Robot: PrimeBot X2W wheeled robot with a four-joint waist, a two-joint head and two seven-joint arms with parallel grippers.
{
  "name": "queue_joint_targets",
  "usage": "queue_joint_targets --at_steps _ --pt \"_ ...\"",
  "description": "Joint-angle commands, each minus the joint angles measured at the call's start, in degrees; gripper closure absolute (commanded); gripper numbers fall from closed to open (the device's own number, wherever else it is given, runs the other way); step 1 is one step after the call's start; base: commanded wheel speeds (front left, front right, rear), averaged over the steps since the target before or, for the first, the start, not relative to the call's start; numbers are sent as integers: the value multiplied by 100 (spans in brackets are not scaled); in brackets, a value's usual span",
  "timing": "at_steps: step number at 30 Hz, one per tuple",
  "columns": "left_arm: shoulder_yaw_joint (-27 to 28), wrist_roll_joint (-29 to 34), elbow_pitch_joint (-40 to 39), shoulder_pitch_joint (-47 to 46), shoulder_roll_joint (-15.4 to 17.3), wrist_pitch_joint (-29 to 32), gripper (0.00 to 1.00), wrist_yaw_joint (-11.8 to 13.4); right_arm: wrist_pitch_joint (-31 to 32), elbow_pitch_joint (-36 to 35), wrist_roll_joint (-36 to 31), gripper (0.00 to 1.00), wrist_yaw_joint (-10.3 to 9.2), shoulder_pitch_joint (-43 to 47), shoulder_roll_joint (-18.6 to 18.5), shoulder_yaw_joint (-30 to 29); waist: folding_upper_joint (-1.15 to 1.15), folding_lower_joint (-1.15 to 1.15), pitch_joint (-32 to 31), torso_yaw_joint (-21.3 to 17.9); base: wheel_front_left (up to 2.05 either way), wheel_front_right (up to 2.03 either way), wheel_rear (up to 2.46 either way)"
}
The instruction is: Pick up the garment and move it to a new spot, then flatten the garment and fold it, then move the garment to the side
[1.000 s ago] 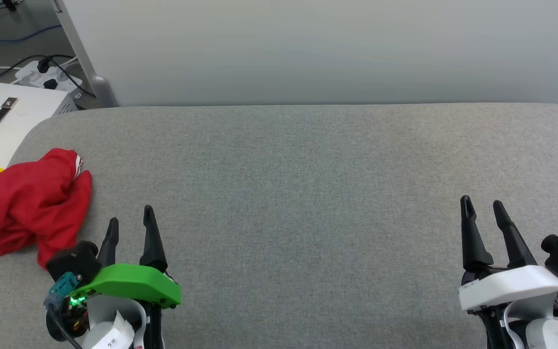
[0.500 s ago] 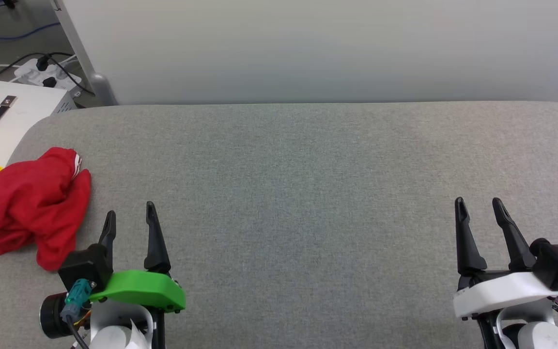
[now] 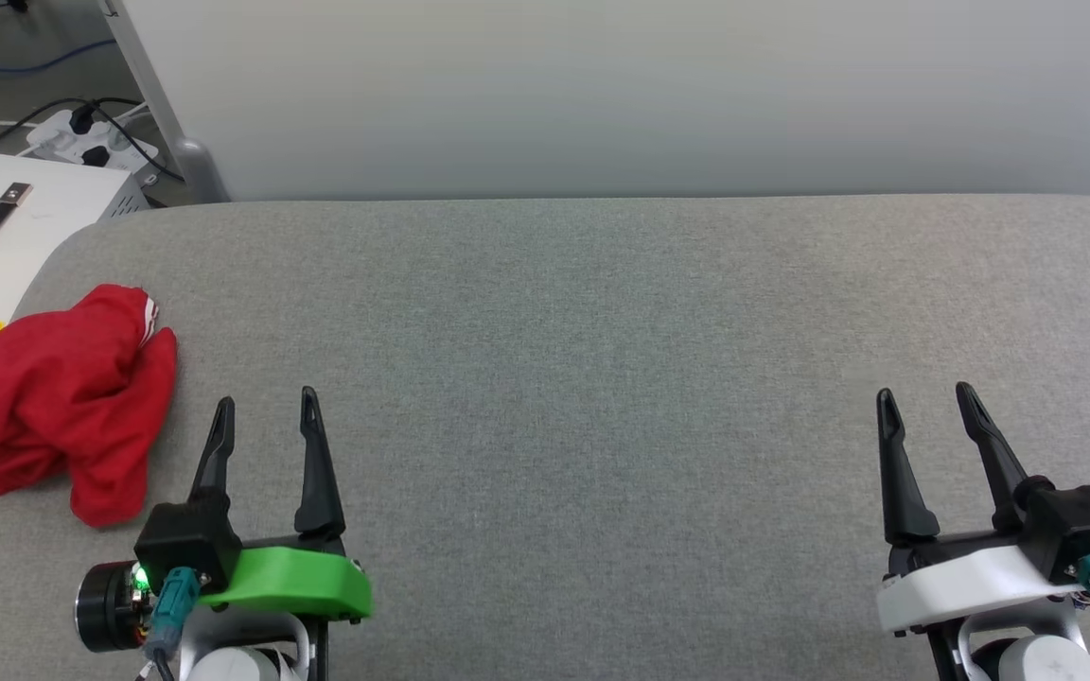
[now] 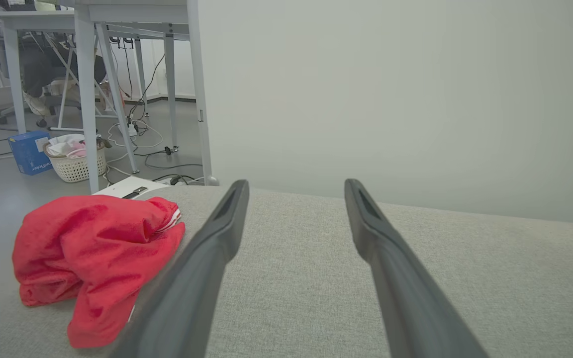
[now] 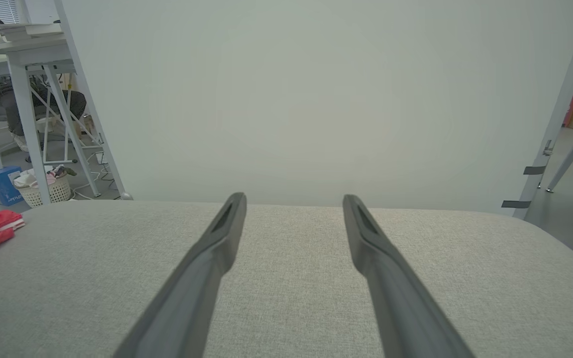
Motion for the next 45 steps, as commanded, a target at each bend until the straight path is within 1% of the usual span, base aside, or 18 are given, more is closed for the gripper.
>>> queue_joint_targets --at_steps 1,9,16,22,32,45 --pt "7 216 -55 102 -23 -70 0 -56 -75 -68 -183 0 36 78 -31 44 0 0 1 4 0 0 0" --pt "127 752 -113 172 -150 -224 0 -330 -227 -157 -462 0 39 148 -38 81 0 0 4 25 0 0 0" --pt "337 722 54 230 -284 -234 0 -568 -237 -150 -332 0 40 184 -39 60 0 0 -19 25 0 0 0" --pt "465 705 235 244 -352 -234 0 -694 -237 -97 -151 0 40 196 -39 19 0 0 -30 14 0 0 0" --pt "557 732 387 231 -394 -234 0 -784 -237 12 63 0 40 222 -39 -29 0 0 -25 14 0 0 0" --pt "546 724 438 215 -403 -234 0 -758 -237 73 172 0 40 221 -39 -40 0 0 -27 34 0 0 0"
